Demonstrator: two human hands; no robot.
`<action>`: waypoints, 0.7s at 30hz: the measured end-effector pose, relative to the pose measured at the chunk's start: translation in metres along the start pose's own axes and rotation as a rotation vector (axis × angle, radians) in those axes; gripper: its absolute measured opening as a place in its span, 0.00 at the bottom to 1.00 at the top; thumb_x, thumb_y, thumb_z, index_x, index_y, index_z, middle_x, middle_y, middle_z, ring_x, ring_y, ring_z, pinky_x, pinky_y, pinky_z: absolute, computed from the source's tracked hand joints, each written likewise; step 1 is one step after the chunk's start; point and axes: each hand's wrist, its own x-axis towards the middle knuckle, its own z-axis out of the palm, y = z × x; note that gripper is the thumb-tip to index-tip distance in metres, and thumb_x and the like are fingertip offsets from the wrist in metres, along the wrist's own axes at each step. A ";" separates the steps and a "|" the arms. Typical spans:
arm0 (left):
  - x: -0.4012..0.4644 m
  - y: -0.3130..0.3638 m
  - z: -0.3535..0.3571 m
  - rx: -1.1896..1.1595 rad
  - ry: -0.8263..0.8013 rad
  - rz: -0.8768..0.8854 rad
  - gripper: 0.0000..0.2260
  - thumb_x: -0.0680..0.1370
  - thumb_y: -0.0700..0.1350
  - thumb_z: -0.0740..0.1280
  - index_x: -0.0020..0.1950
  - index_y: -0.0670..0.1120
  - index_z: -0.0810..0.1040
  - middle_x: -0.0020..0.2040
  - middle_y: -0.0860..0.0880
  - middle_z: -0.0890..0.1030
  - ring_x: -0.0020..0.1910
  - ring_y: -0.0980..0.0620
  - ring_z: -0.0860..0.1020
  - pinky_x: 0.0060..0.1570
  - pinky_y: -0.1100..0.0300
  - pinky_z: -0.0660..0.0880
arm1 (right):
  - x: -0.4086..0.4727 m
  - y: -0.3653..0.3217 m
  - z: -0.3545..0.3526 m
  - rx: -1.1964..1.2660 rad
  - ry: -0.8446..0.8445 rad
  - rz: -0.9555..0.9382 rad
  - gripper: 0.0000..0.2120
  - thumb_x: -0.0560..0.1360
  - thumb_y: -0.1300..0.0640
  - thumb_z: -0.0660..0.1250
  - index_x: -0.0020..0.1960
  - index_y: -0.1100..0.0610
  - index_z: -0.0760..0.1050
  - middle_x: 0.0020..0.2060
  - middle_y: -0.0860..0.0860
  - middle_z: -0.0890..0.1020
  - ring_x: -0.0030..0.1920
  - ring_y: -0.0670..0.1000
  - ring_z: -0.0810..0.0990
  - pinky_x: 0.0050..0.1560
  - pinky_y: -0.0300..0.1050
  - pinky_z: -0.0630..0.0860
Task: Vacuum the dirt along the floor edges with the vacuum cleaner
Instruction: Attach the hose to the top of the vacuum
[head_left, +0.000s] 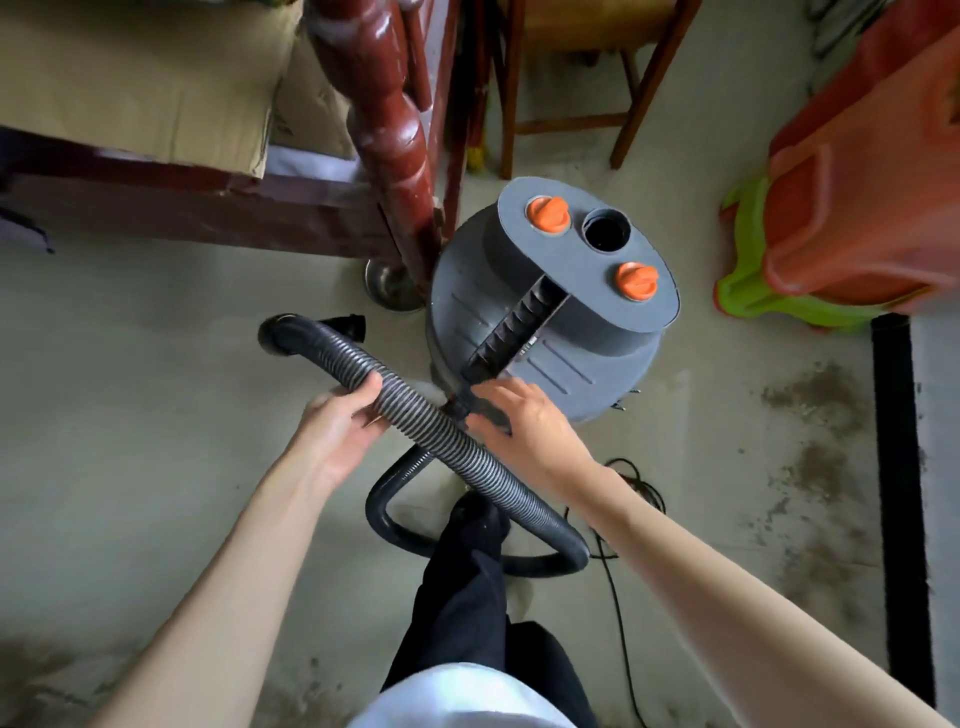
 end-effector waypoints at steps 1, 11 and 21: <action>-0.014 -0.001 0.001 0.017 -0.044 0.024 0.02 0.78 0.35 0.64 0.49 0.37 0.75 0.44 0.43 0.82 0.45 0.48 0.82 0.42 0.55 0.80 | -0.010 -0.005 0.001 0.069 -0.037 0.008 0.20 0.80 0.52 0.65 0.69 0.58 0.74 0.64 0.55 0.77 0.65 0.55 0.74 0.64 0.45 0.68; -0.154 -0.051 0.033 0.184 -0.311 0.210 0.10 0.76 0.32 0.65 0.56 0.38 0.71 0.47 0.45 0.81 0.44 0.50 0.83 0.43 0.56 0.81 | -0.138 -0.010 -0.026 0.326 -0.118 0.058 0.20 0.74 0.62 0.71 0.65 0.55 0.77 0.56 0.54 0.84 0.56 0.53 0.82 0.62 0.45 0.74; -0.251 -0.074 0.090 0.425 -0.448 0.378 0.16 0.74 0.30 0.68 0.56 0.46 0.70 0.48 0.51 0.81 0.47 0.57 0.81 0.45 0.62 0.79 | -0.197 -0.003 -0.108 0.805 0.196 0.154 0.10 0.82 0.52 0.61 0.49 0.51 0.81 0.40 0.48 0.83 0.38 0.44 0.80 0.40 0.35 0.77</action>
